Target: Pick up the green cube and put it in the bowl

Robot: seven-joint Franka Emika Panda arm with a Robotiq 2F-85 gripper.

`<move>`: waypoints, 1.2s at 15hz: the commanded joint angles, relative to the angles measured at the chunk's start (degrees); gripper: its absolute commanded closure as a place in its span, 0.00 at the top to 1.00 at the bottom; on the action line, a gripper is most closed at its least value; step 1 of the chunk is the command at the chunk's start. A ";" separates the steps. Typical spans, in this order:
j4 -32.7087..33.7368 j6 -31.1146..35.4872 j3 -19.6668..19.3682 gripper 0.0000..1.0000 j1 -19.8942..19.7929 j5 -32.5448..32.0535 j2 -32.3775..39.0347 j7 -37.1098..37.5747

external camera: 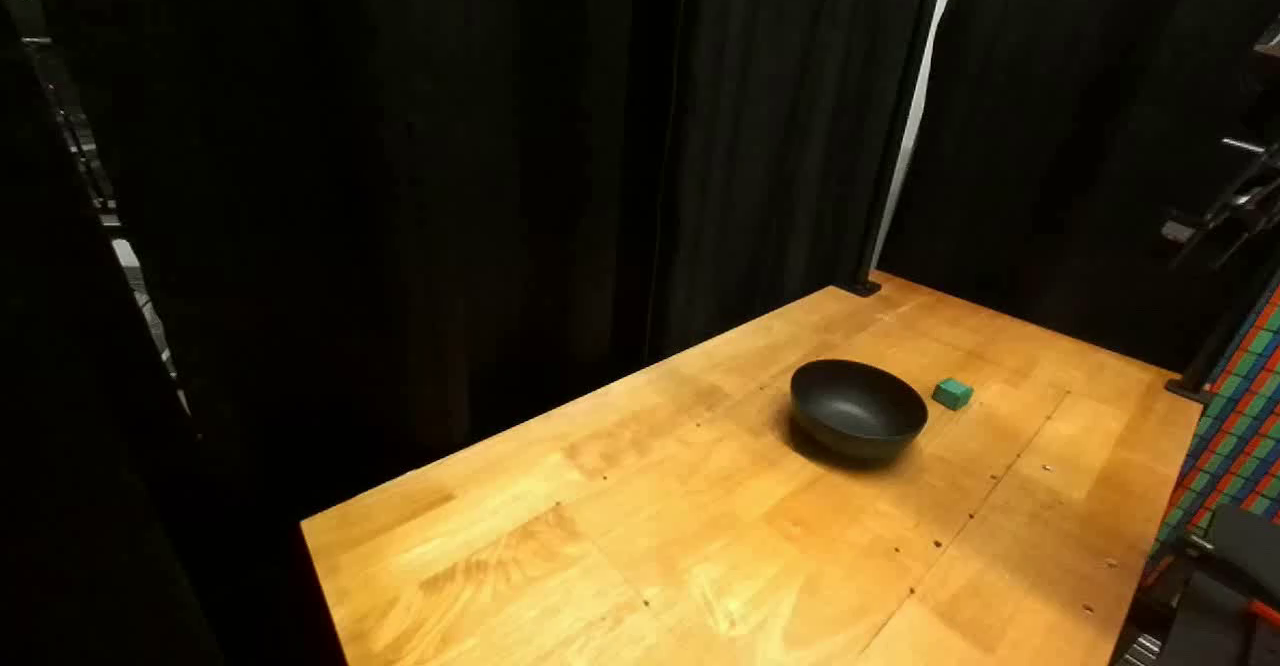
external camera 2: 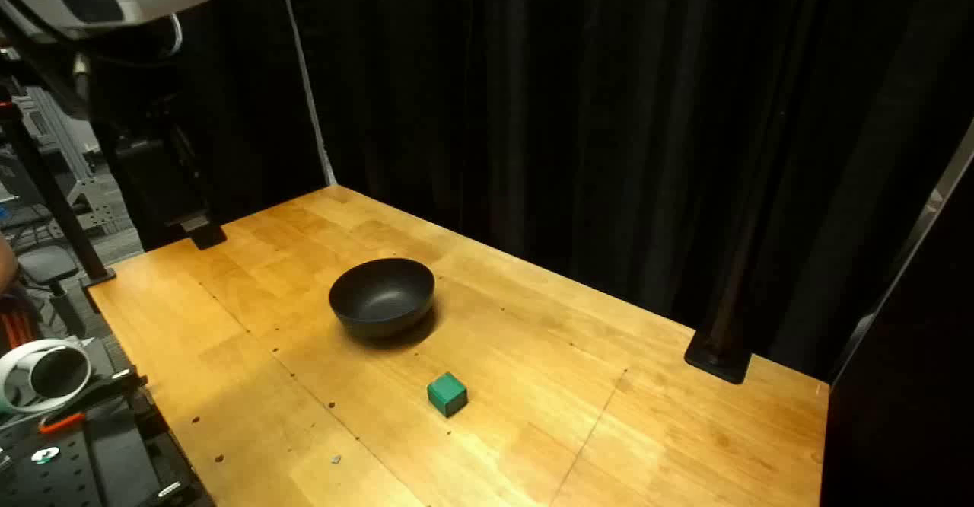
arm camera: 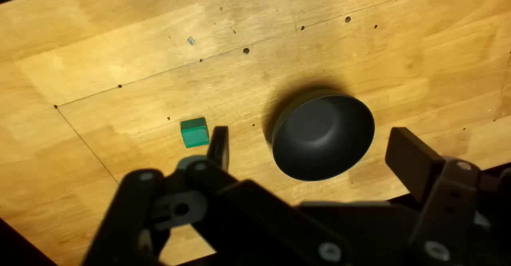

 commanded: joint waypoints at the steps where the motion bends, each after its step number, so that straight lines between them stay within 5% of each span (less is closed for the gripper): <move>1: -0.15 -0.55 0.45 1.00 -0.45 0.41 0.16 -0.32; 14: -0.40 -0.76 0.47 1.00 -0.46 0.41 0.69 -0.32; 18: 3.50 7.57 1.43 1.00 0.47 1.71 11.41 2.56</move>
